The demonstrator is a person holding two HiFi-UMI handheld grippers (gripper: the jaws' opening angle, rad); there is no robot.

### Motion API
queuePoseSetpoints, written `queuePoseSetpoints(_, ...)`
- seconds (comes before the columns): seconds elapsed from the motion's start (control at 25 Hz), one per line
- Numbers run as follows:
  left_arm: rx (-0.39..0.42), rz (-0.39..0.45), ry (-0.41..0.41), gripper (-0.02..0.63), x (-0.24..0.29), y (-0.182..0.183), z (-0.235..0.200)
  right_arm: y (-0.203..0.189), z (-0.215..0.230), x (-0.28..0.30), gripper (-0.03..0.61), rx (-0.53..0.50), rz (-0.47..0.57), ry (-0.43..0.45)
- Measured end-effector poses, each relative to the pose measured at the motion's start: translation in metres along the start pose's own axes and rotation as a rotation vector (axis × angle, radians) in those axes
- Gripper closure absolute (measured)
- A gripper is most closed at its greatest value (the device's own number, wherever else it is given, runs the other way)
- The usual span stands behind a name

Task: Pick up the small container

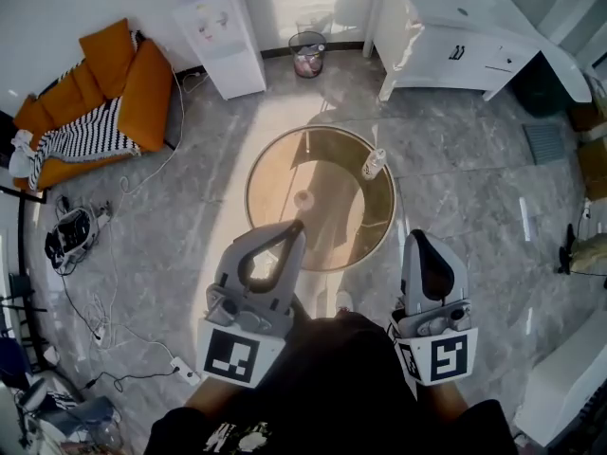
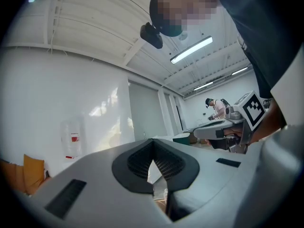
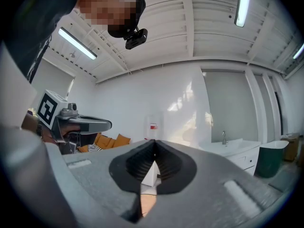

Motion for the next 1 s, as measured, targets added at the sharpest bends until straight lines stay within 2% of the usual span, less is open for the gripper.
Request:
queuePoseSetpoints(0.2, -0.002, 0.004, -0.049, 0.611, 0.015, -0.005, -0.047, -0.003, -0.013, 0.042, 0.583, -0.011, -0.012, -0.043)
queuePoseSetpoints(0.64, -0.042, 0.002, -0.178, 0.611, 0.007, -0.040, -0.146, -0.028, -0.077, 0.110, 0.583, -0.029, -0.036, -0.167)
queuePoseSetpoints(1.0, -0.059, 0.001, -0.239, 0.611, -0.008, -0.071, -0.192, -0.050, -0.109, 0.128, 0.583, -0.070, -0.061, -0.274)
Point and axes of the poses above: the fingertips, and each gripper's own axes: x forward along the fingers, z to its right, y out of its top, the point moved 10 cm from there along -x, backward along the fingers, and after that the axes turned 14 degrees about z, right-handed, at the moved point
